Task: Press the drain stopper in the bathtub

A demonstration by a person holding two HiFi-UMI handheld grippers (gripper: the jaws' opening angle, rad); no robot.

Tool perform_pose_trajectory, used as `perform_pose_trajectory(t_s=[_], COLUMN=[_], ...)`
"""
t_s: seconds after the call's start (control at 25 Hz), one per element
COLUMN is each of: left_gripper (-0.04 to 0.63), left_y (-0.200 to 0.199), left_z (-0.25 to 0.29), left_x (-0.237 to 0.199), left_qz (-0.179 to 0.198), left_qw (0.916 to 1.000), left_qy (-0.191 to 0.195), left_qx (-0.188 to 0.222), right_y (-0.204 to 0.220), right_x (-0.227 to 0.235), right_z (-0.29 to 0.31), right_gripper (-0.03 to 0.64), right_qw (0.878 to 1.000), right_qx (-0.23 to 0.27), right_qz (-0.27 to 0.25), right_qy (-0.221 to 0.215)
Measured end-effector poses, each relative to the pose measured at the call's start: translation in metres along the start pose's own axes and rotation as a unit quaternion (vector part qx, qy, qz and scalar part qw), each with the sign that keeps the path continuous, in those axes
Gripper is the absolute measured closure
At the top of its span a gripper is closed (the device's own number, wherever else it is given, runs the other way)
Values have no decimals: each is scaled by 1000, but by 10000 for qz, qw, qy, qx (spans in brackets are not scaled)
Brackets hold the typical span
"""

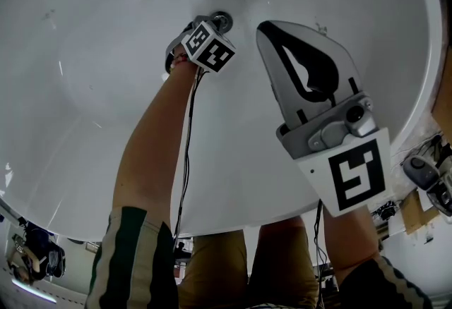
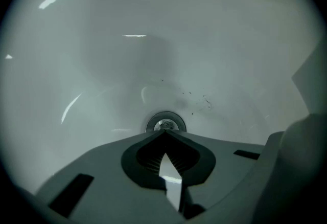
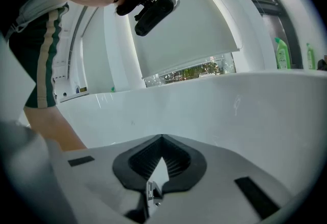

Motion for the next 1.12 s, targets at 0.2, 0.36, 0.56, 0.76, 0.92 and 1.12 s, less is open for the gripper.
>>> perform_pose_trajectory(t_s=[0.2,0.36,0.56,0.76,0.92,1.12], left_gripper=[591,591,591,589,588,588], left_y=[6,5,5,3,5,7], left_z=[3,10,11,13,14,13], left_x=[4,5,4,4,2,5], left_qz=[54,107,-143,21,106,75], left_qw=[10000,9999,9998,9994,9996,9996], left_qy=[-36,-71,-78,-240,-104,-266], left_qx=[-34,-102,-64,-251,-243,-4], right_y=[-2,0,0,-6,-7,-7], right_x=[0,0,1,4,5,6], right_z=[1,0,0,0,0,-1], right_gripper=[606,606,606,606,606,606], right_qw=[10000,10000,9999,9997,9994,9994], right_qx=[28,-7,9,60,99,94], right_qz=[4,51,143,117,96,103], right_qy=[55,66,85,225,304,323])
Point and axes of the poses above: the fingertips, and each gripper's own axes: z forward along the fingers, x to its right, y out of its underside, the point moved 3 cm from there along -z, backward along the fingers, and after that the axes turned 8 degrees about -z, right-handed, at the moved point
